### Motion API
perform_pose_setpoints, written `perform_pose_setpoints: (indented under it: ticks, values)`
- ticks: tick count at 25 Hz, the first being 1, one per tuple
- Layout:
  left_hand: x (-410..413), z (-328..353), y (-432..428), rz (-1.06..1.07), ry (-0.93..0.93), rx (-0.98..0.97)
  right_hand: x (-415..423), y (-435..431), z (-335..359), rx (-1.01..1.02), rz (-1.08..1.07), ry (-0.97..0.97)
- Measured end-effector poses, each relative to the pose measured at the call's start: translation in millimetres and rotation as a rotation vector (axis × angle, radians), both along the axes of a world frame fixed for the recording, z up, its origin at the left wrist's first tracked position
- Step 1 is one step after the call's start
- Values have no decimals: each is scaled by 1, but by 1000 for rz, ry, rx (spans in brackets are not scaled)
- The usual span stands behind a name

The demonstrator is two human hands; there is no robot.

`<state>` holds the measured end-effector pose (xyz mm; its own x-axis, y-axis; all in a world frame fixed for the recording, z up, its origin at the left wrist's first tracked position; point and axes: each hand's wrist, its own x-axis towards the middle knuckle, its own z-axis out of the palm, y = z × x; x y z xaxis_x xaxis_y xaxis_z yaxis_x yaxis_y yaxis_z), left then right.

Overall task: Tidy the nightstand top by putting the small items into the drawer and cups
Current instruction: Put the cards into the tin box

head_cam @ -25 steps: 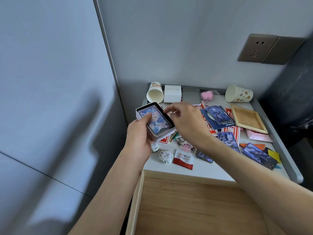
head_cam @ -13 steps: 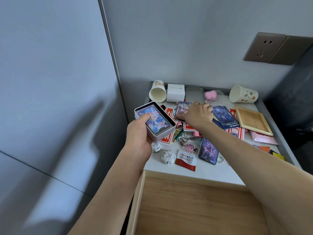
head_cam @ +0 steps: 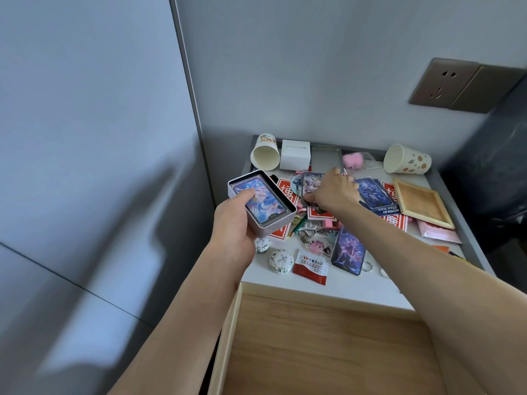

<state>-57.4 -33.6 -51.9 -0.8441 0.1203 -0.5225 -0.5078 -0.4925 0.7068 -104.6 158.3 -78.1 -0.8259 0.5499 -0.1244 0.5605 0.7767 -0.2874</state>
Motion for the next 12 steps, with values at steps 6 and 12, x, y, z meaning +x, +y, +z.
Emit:
perform_pose_setpoints:
  ticks: [6,12]
  values:
    - [1,-3,1,-31,16,-17,18,14,19,-457,-42,352]
    - [16,-3,18,-164,71,-25,86,2,54,-946,66,464]
